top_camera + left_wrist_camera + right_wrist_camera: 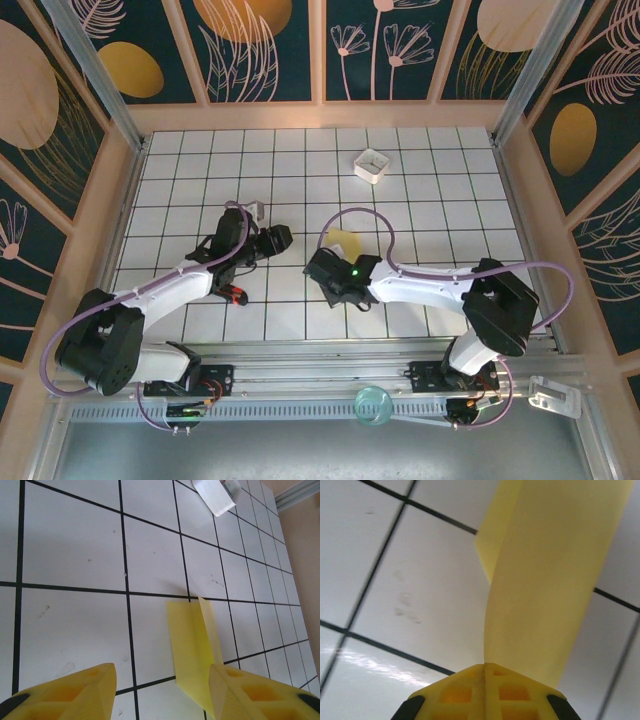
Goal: Fold a paper plane with a square sheet of paper (pick it up from the middle)
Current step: Turn over the paper at the center of the table.
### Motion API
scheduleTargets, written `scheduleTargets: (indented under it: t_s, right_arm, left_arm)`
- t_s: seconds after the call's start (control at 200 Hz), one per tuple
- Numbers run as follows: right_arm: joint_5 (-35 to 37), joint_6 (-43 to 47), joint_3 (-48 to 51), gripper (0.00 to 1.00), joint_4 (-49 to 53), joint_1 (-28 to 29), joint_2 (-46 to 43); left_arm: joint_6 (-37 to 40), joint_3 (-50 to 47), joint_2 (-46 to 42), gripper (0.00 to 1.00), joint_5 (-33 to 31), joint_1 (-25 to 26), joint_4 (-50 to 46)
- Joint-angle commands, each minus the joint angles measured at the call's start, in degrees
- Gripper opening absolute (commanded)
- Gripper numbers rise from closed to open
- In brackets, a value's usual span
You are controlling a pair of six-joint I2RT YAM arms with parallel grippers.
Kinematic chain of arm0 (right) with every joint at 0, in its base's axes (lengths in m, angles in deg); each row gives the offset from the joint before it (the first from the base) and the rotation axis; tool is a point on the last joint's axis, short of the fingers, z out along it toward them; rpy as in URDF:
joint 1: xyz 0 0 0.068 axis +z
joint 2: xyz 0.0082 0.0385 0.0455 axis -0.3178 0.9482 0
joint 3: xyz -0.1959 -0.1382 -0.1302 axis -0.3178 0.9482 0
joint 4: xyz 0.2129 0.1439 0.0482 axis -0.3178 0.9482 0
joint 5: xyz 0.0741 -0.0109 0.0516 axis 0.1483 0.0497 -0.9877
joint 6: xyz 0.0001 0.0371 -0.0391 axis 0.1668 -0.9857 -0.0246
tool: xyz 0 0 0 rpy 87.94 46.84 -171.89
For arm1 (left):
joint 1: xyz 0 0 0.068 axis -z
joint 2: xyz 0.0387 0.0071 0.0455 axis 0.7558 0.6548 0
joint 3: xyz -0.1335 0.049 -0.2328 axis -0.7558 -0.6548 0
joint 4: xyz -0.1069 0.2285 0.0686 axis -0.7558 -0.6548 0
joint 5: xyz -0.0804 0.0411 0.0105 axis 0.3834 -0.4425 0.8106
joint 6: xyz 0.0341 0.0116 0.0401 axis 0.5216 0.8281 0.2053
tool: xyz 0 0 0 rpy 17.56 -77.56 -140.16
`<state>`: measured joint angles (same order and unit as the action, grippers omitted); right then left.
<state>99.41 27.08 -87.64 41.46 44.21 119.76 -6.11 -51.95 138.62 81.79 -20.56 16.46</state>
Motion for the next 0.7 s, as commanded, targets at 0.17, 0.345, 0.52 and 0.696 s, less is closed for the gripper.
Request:
scheduleTargets:
  t_s: [0.17, 0.345, 0.52, 0.696]
  right_arm:
    - [-10.24, 0.79, 4.07, 0.00, -11.65, -0.07, 0.91]
    - [-12.66, 0.55, 7.87, 0.03, -18.38, -0.32, -0.29]
    - [-13.40, 0.12, 10.47, 0.05, -22.84, -0.40, -0.66]
    - [-13.35, -0.60, 11.58, 0.06, -24.27, -0.43, -0.06]
  left_arm:
    - [-2.21, 1.65, 4.80, 0.48, 10.98, -0.20, 2.74]
    - [-3.99, 4.47, 8.72, 0.41, 16.30, -0.15, 3.69]
    - [-5.77, 6.39, 12.83, 0.37, 20.86, -0.06, 5.41]
    - [-6.03, 8.69, 17.32, 0.37, 23.03, 0.17, 5.10]
